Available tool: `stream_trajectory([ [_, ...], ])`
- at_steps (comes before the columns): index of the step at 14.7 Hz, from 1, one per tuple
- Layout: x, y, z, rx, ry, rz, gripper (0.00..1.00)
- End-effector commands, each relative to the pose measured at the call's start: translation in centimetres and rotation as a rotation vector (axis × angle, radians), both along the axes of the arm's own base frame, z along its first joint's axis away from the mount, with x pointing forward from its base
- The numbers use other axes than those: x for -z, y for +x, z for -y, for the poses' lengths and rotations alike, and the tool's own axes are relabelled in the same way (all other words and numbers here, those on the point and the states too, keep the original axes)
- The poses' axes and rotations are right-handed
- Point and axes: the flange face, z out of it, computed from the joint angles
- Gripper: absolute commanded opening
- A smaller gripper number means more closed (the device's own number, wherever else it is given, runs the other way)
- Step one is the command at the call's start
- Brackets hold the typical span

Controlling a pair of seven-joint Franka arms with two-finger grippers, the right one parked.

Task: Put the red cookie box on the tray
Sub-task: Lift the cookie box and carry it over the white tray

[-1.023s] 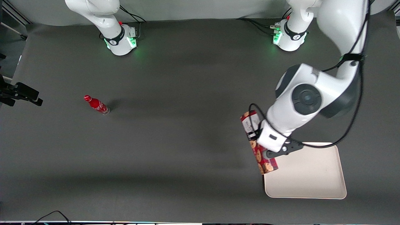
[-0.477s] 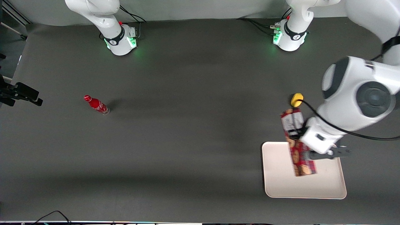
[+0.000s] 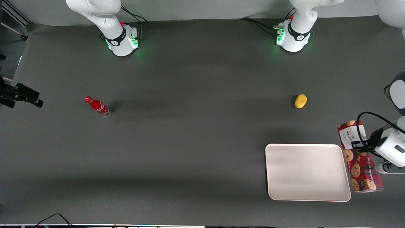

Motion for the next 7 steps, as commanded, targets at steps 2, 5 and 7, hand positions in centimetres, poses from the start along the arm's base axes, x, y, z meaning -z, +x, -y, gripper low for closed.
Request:
stream_trajectory([
  [2,7.4,2.2,-2.3,-0.036,-0.036,0.016,0.00],
  [5,13.5,3.3,-2.7,-0.058,-0.032,-0.005,0.00],
  [7,16.2,3.8,-2.9,-0.042,-0.023,-0.004,0.00],
])
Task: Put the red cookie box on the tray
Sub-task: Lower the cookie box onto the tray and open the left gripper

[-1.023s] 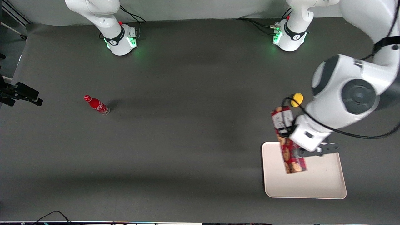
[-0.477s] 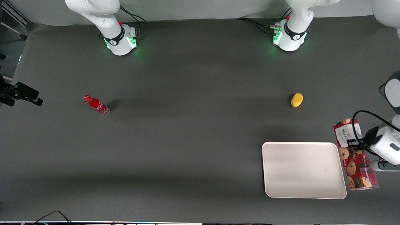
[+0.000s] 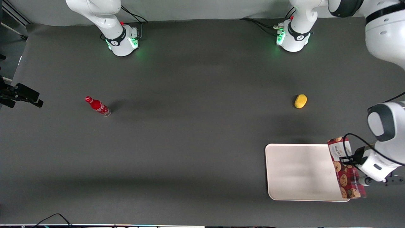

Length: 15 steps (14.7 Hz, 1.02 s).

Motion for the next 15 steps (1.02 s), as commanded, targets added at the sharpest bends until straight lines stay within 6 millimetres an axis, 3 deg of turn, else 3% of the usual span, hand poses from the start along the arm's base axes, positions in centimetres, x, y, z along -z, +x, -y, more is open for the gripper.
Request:
stream_trajectory([
  [1,3.3,0.8,-1.0,0.015,0.013,0.017,0.00],
  [5,6.3,1.0,-2.1,0.044,0.021,0.014,0.00],
  [7,6.8,0.9,-3.0,0.040,0.011,0.015,0.00],
  [15,9.9,0.7,-3.0,0.043,0.014,-0.006,0.00],
])
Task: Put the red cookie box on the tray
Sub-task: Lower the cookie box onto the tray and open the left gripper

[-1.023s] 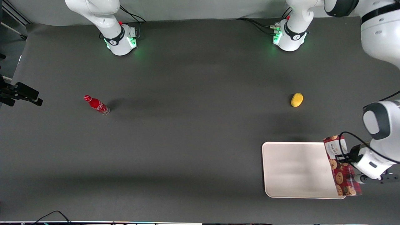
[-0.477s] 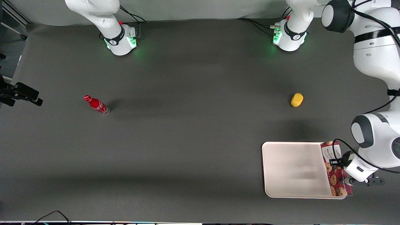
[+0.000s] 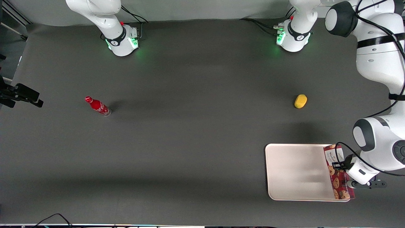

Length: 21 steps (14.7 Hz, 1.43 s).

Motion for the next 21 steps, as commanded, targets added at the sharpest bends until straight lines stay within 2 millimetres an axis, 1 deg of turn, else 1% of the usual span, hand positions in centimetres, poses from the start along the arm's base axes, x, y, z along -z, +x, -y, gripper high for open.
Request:
stream_trajectory([
  [1,0.3,-0.1,-0.2,0.013,-0.007,-0.011,0.00],
  [5,1.0,-0.4,-0.3,0.011,-0.009,-0.026,0.00],
  [6,1.4,-0.6,-0.3,0.010,-0.011,-0.032,0.12],
  [7,1.5,-0.6,-0.3,0.010,-0.011,-0.030,0.59],
  [8,1.5,-0.6,-0.6,0.005,-0.010,-0.027,0.86],
  [9,1.5,-0.6,-1.0,0.001,-0.010,-0.026,0.95],
  [10,1.5,-0.6,-1.0,0.001,-0.010,-0.026,1.00],
  [18,1.4,-0.6,-1.0,-0.001,-0.010,-0.023,1.00],
  [21,0.1,-0.4,-0.3,-0.005,-0.014,-0.018,1.00],
])
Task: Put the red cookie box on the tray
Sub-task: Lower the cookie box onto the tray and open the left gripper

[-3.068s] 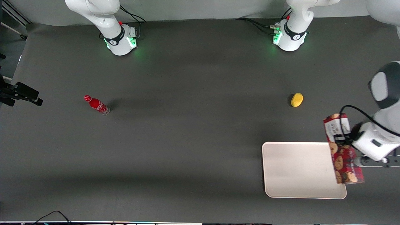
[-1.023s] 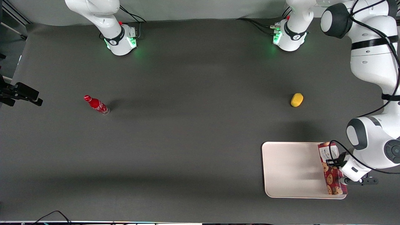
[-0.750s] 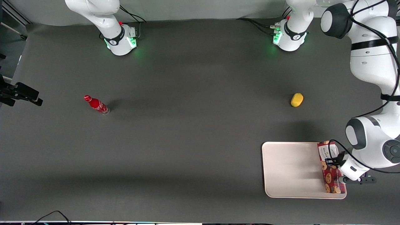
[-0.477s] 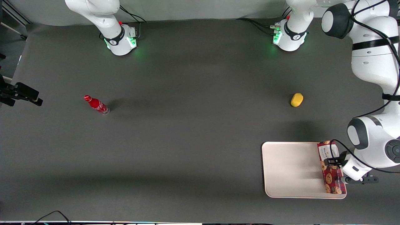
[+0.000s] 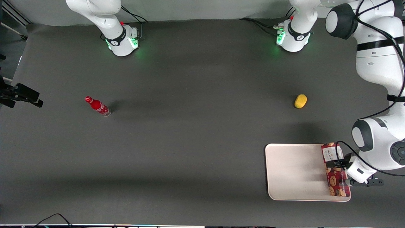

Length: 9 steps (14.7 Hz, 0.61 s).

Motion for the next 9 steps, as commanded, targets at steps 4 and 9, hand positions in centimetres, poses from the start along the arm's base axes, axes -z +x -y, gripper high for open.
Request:
stream_trajectory([
  [4,-8.5,-0.4,2.4,-0.005,-0.027,-0.004,1.00],
  [9,-18.5,-4.3,7.5,-0.082,-0.050,-0.116,1.00],
])
